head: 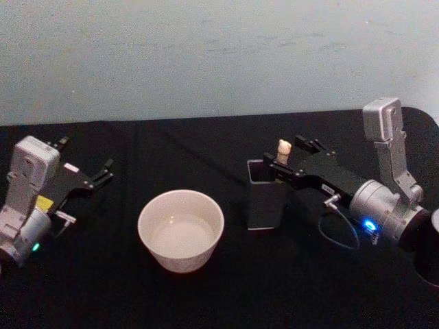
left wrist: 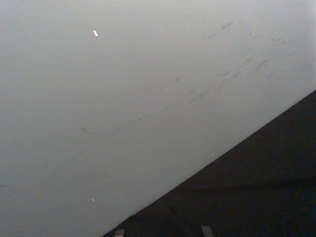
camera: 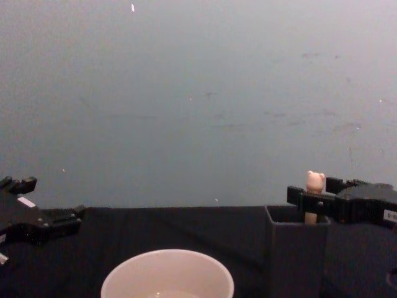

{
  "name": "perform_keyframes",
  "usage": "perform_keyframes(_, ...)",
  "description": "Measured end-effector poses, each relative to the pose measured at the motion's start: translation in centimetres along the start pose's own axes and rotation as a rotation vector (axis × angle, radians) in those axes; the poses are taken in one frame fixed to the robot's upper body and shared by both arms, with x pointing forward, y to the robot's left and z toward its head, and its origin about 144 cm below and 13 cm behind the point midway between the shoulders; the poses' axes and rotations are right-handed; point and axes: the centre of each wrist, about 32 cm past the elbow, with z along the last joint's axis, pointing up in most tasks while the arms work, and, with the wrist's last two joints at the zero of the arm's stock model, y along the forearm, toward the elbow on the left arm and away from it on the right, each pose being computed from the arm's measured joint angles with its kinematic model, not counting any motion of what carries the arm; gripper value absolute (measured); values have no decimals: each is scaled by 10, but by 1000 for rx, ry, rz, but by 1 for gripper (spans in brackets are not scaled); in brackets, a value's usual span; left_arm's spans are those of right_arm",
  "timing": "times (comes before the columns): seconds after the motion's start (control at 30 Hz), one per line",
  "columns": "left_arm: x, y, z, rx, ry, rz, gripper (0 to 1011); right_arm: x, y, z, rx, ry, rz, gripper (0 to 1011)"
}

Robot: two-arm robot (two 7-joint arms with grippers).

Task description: Pick up the stirring spoon with one hand, stir inside the cup, then place it back in its original position.

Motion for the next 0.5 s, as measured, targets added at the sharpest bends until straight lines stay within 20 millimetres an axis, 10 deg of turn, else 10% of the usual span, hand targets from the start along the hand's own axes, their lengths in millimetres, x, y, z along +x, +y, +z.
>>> perform_keyframes(0.5, 0, 0, 0, 0, 0, 0, 1001, 0, 0, 0, 1, 1, 0, 504)
